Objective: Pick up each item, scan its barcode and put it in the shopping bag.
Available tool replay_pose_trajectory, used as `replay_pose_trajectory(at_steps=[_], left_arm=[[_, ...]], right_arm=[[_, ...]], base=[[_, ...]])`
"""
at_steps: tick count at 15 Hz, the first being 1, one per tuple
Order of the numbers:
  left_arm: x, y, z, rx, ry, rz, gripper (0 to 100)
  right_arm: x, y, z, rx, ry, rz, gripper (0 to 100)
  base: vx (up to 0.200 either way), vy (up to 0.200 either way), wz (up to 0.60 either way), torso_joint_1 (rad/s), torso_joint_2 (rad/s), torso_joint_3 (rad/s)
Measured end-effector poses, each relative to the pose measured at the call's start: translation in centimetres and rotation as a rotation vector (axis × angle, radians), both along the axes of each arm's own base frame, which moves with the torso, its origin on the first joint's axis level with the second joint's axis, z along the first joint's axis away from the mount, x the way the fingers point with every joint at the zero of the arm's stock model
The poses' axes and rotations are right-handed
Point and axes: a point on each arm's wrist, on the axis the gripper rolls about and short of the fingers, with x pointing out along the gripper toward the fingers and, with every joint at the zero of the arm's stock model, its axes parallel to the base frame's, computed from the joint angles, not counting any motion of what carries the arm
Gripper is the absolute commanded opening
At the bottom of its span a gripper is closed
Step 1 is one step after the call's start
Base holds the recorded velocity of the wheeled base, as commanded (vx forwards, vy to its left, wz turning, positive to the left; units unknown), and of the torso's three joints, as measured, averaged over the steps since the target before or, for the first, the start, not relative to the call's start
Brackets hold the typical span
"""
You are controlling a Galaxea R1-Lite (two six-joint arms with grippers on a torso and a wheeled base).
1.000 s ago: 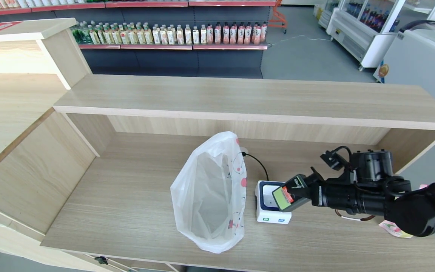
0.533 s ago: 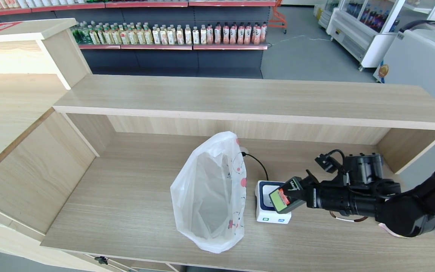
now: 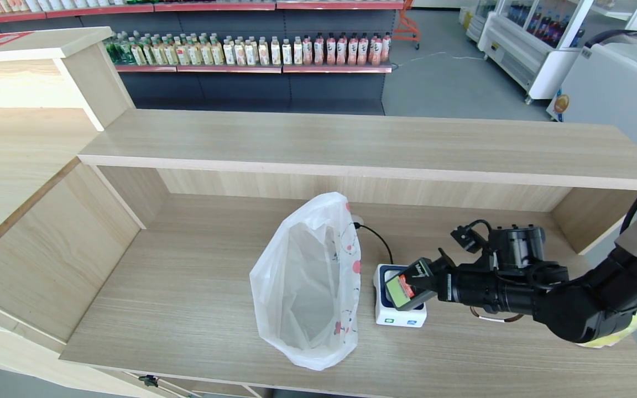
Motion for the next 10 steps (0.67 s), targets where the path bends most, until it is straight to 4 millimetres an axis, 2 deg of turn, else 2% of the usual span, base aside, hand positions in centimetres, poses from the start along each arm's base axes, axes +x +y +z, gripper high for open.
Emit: replay_pose_trajectory(at_steps=[8,10], left_arm=[[0.0,0.0,0.0,0.000,0.000,0.000,100],[0.0,0.0,0.0,0.000,0.000,0.000,100]], right_arm=[[0.2,0.7,0.0,-0.024,-0.024,-0.030,0],[-0.4,0.4,1.5,-0.009,-0.099,-0.033,0]], base=[[0.000,0.000,0.00,0.000,0.00,0.000],[0.000,0.000,0.00,0.000,0.00,0.000]])
